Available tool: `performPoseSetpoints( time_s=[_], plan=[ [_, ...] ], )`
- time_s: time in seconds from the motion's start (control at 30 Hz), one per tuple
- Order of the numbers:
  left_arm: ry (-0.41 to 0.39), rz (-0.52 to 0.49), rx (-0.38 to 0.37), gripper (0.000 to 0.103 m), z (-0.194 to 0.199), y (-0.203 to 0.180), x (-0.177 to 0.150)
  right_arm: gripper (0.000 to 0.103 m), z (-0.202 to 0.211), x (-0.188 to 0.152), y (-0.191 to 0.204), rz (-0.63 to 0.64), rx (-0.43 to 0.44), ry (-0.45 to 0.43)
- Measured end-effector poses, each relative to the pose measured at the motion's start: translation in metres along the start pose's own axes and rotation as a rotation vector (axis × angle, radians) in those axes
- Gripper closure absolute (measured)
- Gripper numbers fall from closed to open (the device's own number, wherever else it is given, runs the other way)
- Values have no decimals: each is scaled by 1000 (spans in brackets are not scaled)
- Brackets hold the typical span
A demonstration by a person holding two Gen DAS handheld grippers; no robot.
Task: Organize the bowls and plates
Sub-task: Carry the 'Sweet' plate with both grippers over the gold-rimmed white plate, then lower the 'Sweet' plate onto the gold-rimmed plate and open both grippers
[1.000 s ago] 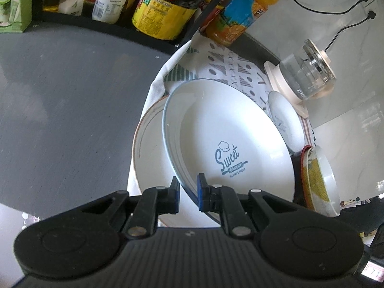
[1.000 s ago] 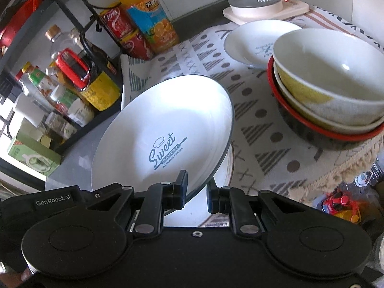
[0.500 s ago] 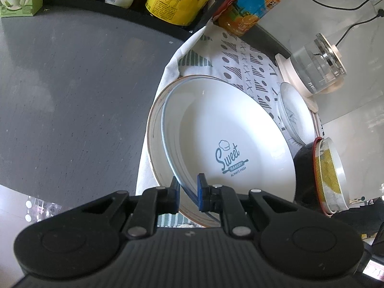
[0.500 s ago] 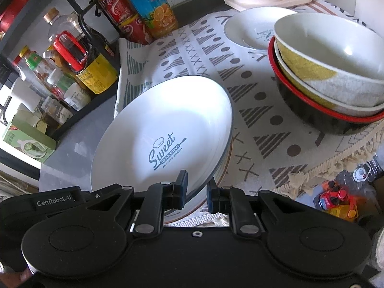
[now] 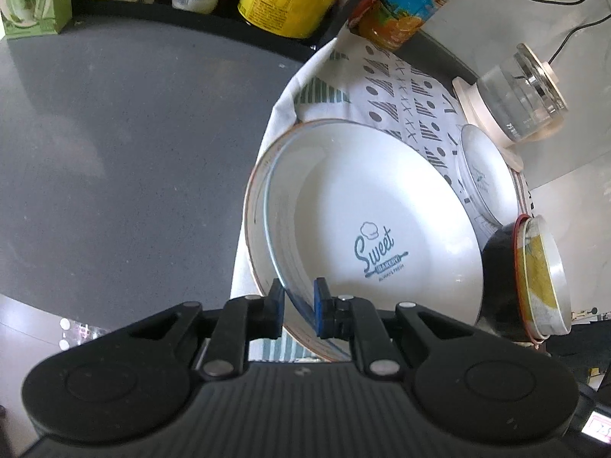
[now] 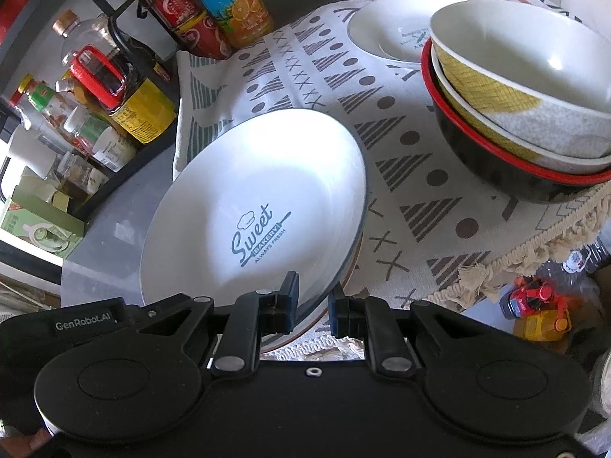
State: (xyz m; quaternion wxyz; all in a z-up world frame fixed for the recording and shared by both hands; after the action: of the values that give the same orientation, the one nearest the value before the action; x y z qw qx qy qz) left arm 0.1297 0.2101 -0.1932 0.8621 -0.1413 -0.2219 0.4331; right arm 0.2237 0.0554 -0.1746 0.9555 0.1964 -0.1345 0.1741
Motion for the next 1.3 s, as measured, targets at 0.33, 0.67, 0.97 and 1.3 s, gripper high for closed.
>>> performPoseSetpoints(
  time_s=[0.33, 0.67, 0.97, 1.3],
  plan=[
    [7, -32, 74, 91, 8, 9, 7, 90, -5, -3, -12, -79, -4, 39],
    [16, -37, 89, 89, 11, 5, 16, 80, 3, 2, -7, -56, -6, 44],
    [-19, -108, 81, 44, 21, -29, 40, 55, 39, 36, 1, 3, 44, -44],
    [-27, -147, 12, 41, 12, -75, 68, 44, 78, 91, -8, 6, 57, -170]
  ],
)
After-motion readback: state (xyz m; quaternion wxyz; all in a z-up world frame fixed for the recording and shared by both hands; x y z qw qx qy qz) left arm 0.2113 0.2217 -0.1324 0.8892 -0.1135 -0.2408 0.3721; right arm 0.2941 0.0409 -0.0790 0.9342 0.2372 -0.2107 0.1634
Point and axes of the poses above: each gripper's, at about its wrist camera, not at the fingertips, and z roughly against the way its jaws point, y to its left, x to its top, the point moved 7 cm from there along -z, roughly the way its jaws point, and after that the axes turned 2 degrees about -x, right-handed, at the moved point
